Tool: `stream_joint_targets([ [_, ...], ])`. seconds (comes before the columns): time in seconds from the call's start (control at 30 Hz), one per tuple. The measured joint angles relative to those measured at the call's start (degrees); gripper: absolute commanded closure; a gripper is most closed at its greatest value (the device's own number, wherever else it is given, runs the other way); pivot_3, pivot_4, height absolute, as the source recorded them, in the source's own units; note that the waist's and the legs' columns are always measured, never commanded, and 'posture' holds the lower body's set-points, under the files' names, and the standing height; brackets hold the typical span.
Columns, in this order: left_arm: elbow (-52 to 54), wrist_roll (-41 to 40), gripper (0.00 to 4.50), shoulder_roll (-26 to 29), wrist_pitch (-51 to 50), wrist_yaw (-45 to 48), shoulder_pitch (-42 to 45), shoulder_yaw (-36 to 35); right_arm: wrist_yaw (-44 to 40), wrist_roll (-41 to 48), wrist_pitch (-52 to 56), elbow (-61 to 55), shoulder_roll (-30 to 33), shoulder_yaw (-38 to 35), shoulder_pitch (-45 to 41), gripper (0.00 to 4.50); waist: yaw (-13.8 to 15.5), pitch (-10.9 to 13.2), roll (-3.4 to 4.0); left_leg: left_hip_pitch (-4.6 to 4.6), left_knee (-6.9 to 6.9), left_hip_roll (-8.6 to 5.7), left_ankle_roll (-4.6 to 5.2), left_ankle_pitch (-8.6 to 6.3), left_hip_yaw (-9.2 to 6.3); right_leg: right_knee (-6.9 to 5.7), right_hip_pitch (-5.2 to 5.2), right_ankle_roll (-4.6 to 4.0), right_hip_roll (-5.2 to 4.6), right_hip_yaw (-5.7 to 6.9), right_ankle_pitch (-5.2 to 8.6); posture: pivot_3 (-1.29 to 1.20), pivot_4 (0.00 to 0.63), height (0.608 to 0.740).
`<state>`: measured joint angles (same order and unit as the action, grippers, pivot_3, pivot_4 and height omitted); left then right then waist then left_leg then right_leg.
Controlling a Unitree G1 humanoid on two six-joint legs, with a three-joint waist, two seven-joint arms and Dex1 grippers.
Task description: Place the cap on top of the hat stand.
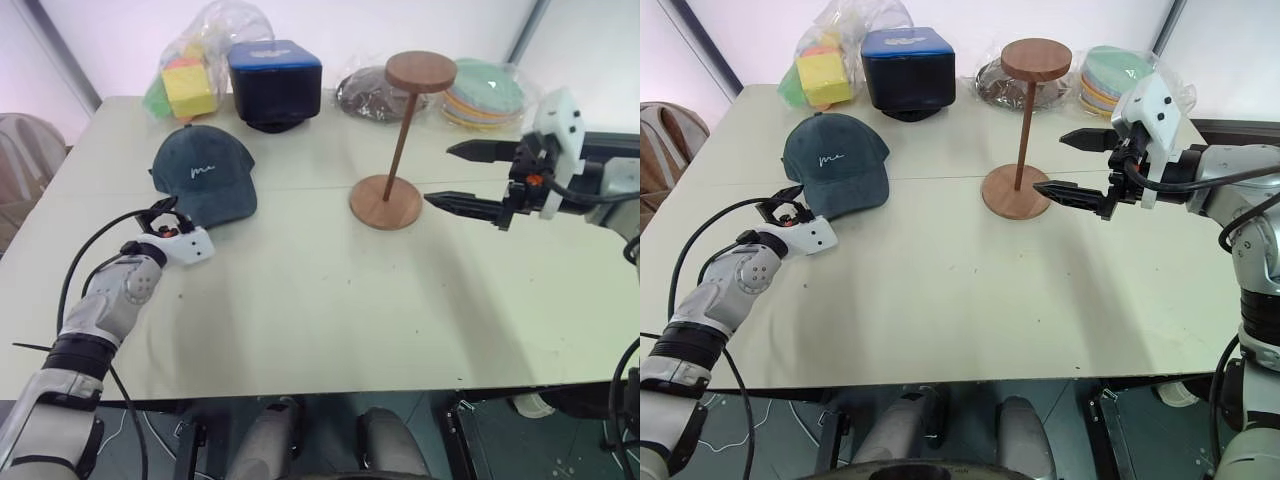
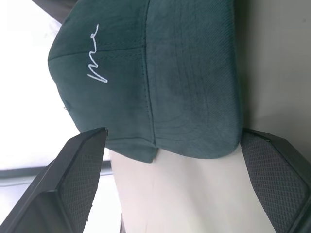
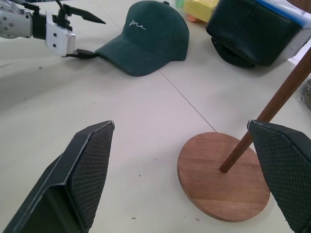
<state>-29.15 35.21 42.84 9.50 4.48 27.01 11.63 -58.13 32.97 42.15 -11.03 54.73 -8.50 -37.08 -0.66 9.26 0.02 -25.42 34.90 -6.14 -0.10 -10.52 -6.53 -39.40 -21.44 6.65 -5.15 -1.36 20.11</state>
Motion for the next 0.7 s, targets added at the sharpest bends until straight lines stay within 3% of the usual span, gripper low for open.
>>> stream_joint_targets([
  [0.47, -8.11, 0.34, 0.04, -2.57, 4.56, -9.42, 1.88, 0.78, 0.02, 0.00, 0.00, 0.00, 0.32, 0.00, -0.06, 0.00, 0.27, -0.13, 0.13, 0.06, 0.15, -0.01, 0.00, 0.00, -0.04, -0.15, 0.05, 0.00, 0.00, 0.02, 0.00, 0.00, 0.150, 0.740],
  [0.57, -8.99, -0.14, 0.86, -2.75, 5.42, -9.66, 1.80, 0.75, 0.02, 0.00, 0.00, 0.00, 0.34, 0.00, -0.06, 0.00, 0.21, -0.14, 0.15, 0.05, 0.15, -0.02, 0.00, 0.00, -0.04, -0.15, 0.05, 0.00, -0.01, 0.01, 0.00, 0.00, 0.150, 0.740],
  [0.7, -9.46, -1.00, 2.92, -3.32, 6.21, -9.25, 1.15, 0.52, 0.02, -0.02, 0.00, 0.01, 0.36, 0.00, -0.06, 0.00, 0.06, -0.14, 0.15, 0.02, 0.13, -0.02, 0.00, 0.00, -0.03, -0.14, 0.02, 0.00, -0.01, 0.00, 0.00, 0.00, 0.150, 0.740],
])
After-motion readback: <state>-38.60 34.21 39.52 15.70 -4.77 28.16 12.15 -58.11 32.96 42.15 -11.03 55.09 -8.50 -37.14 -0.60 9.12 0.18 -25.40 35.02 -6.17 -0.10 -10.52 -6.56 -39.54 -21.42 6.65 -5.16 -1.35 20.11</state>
